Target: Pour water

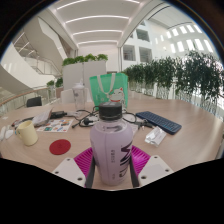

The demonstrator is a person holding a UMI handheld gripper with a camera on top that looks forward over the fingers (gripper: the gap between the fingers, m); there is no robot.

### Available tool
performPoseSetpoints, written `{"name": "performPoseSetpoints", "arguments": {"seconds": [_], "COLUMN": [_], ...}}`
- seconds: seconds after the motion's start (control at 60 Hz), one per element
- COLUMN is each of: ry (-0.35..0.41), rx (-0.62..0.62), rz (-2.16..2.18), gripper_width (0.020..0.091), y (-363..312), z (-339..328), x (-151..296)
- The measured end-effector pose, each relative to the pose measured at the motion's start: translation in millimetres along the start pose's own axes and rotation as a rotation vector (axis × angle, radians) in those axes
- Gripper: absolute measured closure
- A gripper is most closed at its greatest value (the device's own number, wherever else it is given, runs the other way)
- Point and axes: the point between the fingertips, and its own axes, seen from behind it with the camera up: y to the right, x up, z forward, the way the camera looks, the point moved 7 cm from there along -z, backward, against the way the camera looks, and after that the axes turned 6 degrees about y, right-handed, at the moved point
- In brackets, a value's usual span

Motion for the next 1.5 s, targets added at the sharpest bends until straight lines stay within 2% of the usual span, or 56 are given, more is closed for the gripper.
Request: {"name": "performPoseSetpoints", "arguments": {"seconds": [0.15, 0.267, 0.317, 0.45, 0.533, 0.567, 0.7, 0.85, 0.867, 1.017, 1.1, 1.2, 1.283, 1.333, 1.35, 1.4, 1.417, 1.45, 1.467, 1.5], "ry": [-0.047, 0.013, 0.043, 0.103, 0.098, 0.098, 0.033, -0.157, -0.167, -0.231, -0.236, -0.205, -0.177, -0.109, -0.045, 0.057, 0.037, 0.080, 0.137, 0.163], "rx": [-0.030, -0.089, -0.075, -0.069, -0.072, -0.069, -0.018, 0.052, 0.096, 0.106, 0.113, 0.142, 0.171, 0.200, 0.154, 0.101, 0.151, 0.148, 0.099, 0.128], "rz": [0.064, 0.040, 0.010, -0.293, -0.583, -0.732, -1.414, -2.096, -2.142, -2.423, -2.439, -2.390, -2.112, -1.735, -1.573, -1.263, -1.175, -0.946, -0.790, -0.606], "gripper_width": [0.0685, 0.0708, 0.0709, 0.0711, 0.0711, 0.0712, 0.0712, 0.0714, 0.0713, 0.0709, 0.0709, 0.0709, 0.0707, 0.0708, 0.0707, 0.0704, 0.0703, 0.0696, 0.0691, 0.0654], "y": [-2.0, -8.6, -19.3, -88.1, -149.2, -174.3, -247.8, -276.1, -273.1, -281.4, -284.4, -287.7, -292.6, -302.1, -301.0, -311.3, -306.5, -295.8, -285.5, -275.1], "z": [3.6, 1.4, 7.1, 11.6, 25.8, 37.6, 66.7, 83.9, 93.2, 96.5, 96.1, 96.5, 93.1, 92.7, 82.5, 74.2, 87.0, 87.4, 69.9, 64.3], "x": [5.8, 60.9, 94.9, 167.8, 188.6, 183.4, 163.5, 121.7, 125.3, 131.8, 127.3, 123.7, 134.0, 145.2, 138.7, 164.0, 184.1, 197.7, 190.5, 194.2]}}
